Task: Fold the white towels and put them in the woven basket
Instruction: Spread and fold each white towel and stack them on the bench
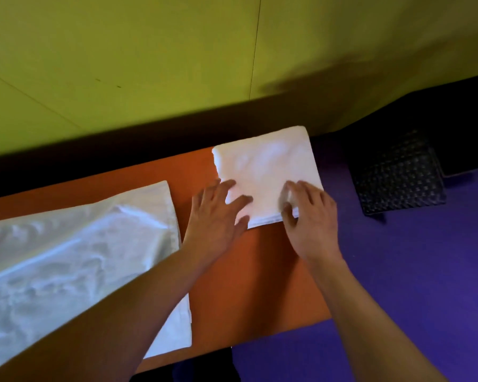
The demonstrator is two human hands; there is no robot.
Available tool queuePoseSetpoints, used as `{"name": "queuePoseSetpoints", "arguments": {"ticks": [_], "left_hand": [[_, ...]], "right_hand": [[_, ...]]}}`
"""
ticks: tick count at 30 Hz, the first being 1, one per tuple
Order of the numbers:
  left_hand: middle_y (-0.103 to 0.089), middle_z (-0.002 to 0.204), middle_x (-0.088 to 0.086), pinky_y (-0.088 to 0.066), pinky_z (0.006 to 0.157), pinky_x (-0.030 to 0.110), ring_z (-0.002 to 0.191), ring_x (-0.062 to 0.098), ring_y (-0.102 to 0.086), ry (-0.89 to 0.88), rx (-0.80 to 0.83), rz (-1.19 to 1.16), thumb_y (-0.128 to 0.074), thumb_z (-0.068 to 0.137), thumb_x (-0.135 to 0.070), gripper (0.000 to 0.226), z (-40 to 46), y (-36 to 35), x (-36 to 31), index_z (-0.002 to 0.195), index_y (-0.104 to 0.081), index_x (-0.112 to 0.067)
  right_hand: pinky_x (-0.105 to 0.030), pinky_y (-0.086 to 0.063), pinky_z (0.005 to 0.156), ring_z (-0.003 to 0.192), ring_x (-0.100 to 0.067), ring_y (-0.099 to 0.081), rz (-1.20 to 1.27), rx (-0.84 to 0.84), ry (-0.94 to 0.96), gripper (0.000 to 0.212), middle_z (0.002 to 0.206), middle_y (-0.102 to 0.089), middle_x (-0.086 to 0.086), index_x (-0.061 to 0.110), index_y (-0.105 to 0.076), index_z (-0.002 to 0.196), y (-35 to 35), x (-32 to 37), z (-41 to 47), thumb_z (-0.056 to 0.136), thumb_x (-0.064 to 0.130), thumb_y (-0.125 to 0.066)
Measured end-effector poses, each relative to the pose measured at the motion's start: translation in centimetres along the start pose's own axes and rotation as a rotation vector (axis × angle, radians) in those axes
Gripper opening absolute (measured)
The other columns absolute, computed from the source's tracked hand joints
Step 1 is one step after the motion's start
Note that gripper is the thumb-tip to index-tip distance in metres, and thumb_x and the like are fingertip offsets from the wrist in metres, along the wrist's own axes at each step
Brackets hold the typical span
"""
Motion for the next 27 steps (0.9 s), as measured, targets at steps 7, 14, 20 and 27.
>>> {"name": "queuePoseSetpoints", "arguments": {"ticks": [7,14,20,27], "left_hand": [[-0.019,0.167,0.006,-0.029,0.114,0.058,0.15,0.039,-0.024,-0.001,0.184,0.008,-0.06,0.095,-0.042,0.062,-0.7,-0.2,0.5,0.152,-0.036,-0.043],[-0.045,0.149,0.009,-0.04,0.107,0.055,0.137,0.035,-0.042,0.089,0.145,-0.044,-0.065,0.091,-0.033,0.048,-3.7,3.3,1.7,0.137,-0.054,-0.031],[-0.061,0.119,0.007,-0.053,0.085,0.045,0.104,0.031,-0.06,0.298,0.16,-0.063,-0.072,0.085,-0.031,0.036,-11.7,2.8,5.6,0.119,-0.064,-0.022],[-0.056,0.092,0.001,-0.047,0.072,0.043,0.079,0.027,-0.058,0.369,0.331,-0.106,-0.076,0.066,-0.05,0.048,-19.9,-1.1,5.7,0.101,-0.058,-0.022]], "right_hand": [[-0.047,-0.039,0.112,0.135,-0.031,-0.046,-0.018,0.154,-0.039,0.054,0.147,-0.051,-0.007,0.021,-0.048,0.145,0.6,0.7,0.5,0.094,0.028,-0.06],[-0.043,-0.046,0.1,0.122,-0.028,-0.053,0.033,0.068,0.033,0.046,0.136,-0.057,-0.004,0.019,-0.055,0.138,2.0,5.3,-0.3,0.092,0.02,-0.063],[-0.044,-0.049,0.097,0.115,-0.029,-0.055,0.118,0.104,0.172,0.04,0.125,-0.061,-0.007,0.016,-0.059,0.13,-0.5,11.8,-2.1,0.09,0.019,-0.057],[-0.046,-0.052,0.09,0.105,-0.031,-0.061,0.2,0.23,0.239,0.033,0.115,-0.064,-0.009,0.017,-0.064,0.124,-5.0,17.2,-2.6,0.091,0.018,-0.061]]}}
Point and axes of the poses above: each hand's wrist, its own z-axis towards the middle knuckle, its own y-axis out of the back of the hand, x = y × z, the point moved 2 cm from there along z, towards the middle knuckle
